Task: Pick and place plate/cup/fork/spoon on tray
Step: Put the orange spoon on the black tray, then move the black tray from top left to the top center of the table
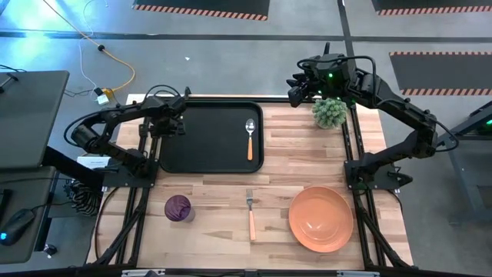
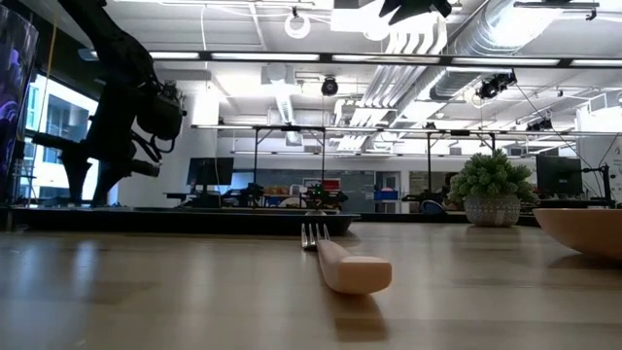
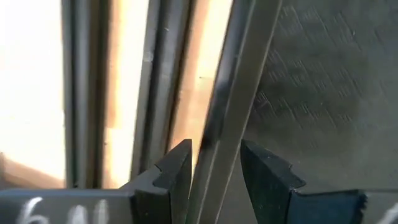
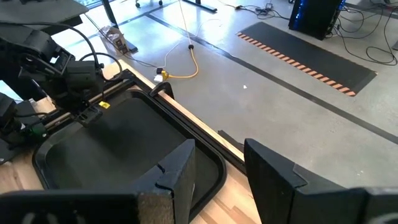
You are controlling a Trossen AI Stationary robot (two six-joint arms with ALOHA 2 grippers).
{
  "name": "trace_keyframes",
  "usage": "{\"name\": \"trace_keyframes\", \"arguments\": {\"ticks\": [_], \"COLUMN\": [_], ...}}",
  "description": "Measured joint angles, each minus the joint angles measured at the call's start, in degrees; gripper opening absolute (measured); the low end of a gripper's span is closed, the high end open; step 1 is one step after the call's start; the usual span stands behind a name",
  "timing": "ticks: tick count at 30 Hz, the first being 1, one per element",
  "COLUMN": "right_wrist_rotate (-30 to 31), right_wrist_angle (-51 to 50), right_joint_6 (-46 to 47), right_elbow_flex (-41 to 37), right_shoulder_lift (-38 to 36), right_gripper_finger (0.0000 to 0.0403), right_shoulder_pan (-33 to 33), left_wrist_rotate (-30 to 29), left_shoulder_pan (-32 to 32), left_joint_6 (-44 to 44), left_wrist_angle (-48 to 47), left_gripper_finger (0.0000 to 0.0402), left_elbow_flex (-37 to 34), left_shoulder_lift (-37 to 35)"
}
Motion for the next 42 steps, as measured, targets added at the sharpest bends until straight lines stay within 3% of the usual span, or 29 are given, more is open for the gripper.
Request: {"name": "trace_keyframes", "arguments": {"ticks": [17,30,42], "right_wrist_rotate": [0.00,0.02,0.02], "right_wrist_angle": [0.00,0.00,0.02], "right_joint_6": [-0.63,-1.27,-1.03], "right_elbow_flex": [-0.02,-0.02,-0.02], "right_shoulder_lift": [0.00,0.00,0.00], "right_gripper_finger": [0.0129,0.0129,0.0129], "right_shoulder_pan": [0.00,0.00,0.00], "left_wrist_rotate": [1.30,2.06,2.61], "left_shoulder_pan": [0.22,-0.13,-1.87], "left_joint_6": [0.09,1.26,1.38], "left_wrist_angle": [5.87,7.25,8.34], "left_gripper_finger": [0.0128,0.0101,0.0106], "left_elbow_flex": [-4.56,-4.71,-4.71], "left_shoulder_lift": [-0.07,-0.11,-0.09]}}
